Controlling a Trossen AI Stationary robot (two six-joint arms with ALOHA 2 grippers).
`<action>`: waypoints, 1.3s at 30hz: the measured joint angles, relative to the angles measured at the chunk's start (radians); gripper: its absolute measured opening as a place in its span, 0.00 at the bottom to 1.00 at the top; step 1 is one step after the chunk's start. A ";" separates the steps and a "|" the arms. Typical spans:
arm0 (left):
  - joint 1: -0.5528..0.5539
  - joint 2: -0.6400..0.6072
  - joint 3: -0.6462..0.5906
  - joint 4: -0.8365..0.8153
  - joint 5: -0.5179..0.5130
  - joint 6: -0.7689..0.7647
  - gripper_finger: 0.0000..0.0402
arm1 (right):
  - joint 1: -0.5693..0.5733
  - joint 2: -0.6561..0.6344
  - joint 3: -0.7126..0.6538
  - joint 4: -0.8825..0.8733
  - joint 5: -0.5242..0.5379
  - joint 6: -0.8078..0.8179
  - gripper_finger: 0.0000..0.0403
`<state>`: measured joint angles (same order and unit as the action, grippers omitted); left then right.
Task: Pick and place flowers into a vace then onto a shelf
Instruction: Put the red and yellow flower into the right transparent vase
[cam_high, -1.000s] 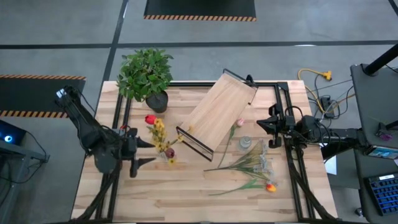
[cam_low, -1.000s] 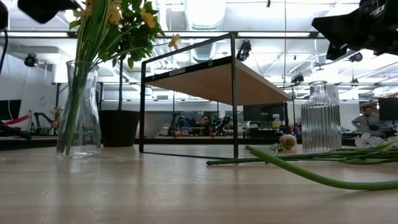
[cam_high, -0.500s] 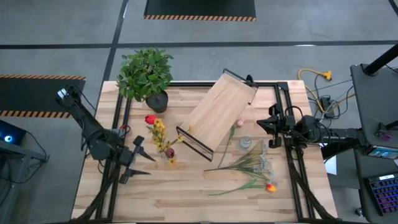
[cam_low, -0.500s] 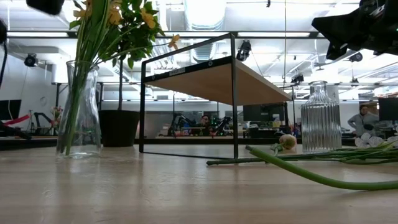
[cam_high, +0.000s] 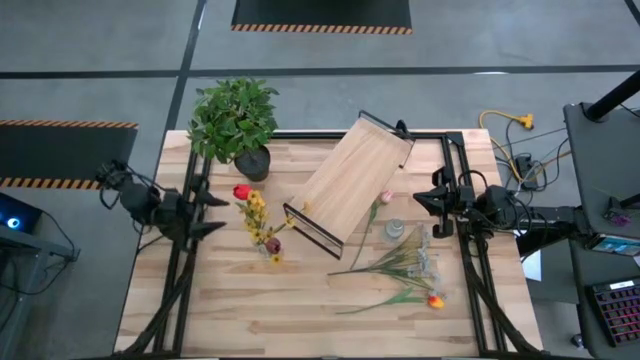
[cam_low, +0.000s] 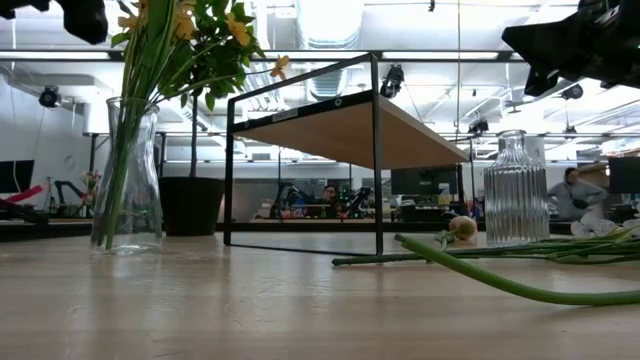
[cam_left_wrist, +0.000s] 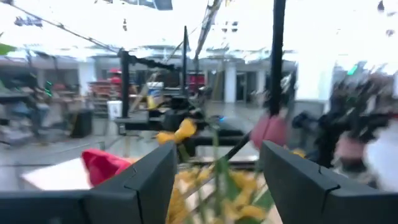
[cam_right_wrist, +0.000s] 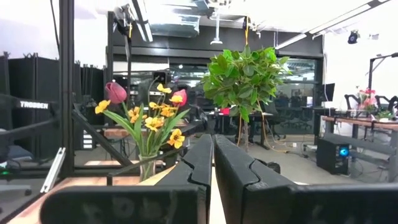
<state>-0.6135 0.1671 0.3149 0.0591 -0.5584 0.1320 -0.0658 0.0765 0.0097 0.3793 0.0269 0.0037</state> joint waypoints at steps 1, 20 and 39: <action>0.013 -0.006 -0.006 -0.008 0.002 0.027 0.51 | 0.000 0.000 0.000 0.000 0.000 -0.004 0.02; 0.094 -0.107 -0.085 -0.109 0.086 0.070 0.01 | 0.000 0.000 0.000 0.019 0.000 -0.012 0.02; 0.091 -0.135 -0.156 -0.168 0.187 -0.143 0.00 | 0.000 0.000 0.000 0.066 0.002 0.099 0.13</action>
<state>-0.5220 0.0319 0.1591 -0.1088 -0.3717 -0.0110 -0.0658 0.0765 0.0101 0.4456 0.0292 0.1024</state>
